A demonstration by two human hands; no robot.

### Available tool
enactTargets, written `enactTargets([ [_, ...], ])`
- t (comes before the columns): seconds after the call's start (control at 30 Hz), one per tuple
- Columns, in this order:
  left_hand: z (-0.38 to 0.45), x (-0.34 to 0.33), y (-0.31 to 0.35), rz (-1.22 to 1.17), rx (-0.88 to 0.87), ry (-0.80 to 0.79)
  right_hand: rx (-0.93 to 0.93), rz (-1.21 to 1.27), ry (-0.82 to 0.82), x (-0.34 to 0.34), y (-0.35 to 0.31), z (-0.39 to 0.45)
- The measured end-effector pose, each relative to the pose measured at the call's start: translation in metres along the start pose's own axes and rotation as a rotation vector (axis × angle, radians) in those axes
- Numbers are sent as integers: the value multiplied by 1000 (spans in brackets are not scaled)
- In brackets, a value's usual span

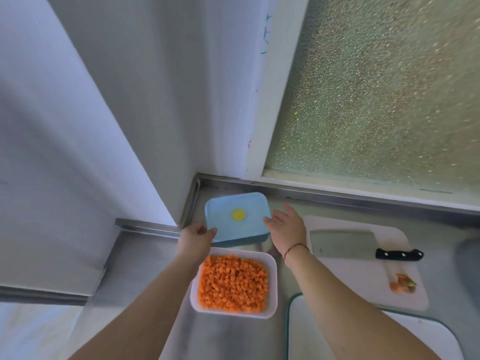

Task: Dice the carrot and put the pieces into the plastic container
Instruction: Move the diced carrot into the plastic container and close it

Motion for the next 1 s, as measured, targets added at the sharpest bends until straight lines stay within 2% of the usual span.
enactTargets([
  [0.2, -23, 17, 34, -60, -111, 68, 239, 41, 182, 17, -16, -15],
  [0.3, -46, 39, 39, -75, -181, 90, 309, 40, 149, 32, -21, -37],
  [0.4, -78, 62, 16, -48, -201, 122, 350, 7, 63, 49, -3, -75],
  [0.63, -122, 63, -69, -67, -148, 170, 369, -139, 14, 57, 71, -131],
  [0.8, -126, 58, -80, -61, -114, 158, 277, -191, 38, 61, 91, -130],
  [0.93, -128, 56, -82, -72, -79, 143, 147, -194, -75, 56, 98, -135],
  [1.0, -129, 55, -80, -95, -67, 153, 125, -138, -64, 55, 98, -136],
])
Point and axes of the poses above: each hand's wrist, its own z-axis towards the middle knuckle, its own x-axis out of the back of the hand, y = z × x, the point moved 4 cm from there along z, towards the middle knuckle, and after that the axes turned 9 degrees about y, right-handed, at the moved point
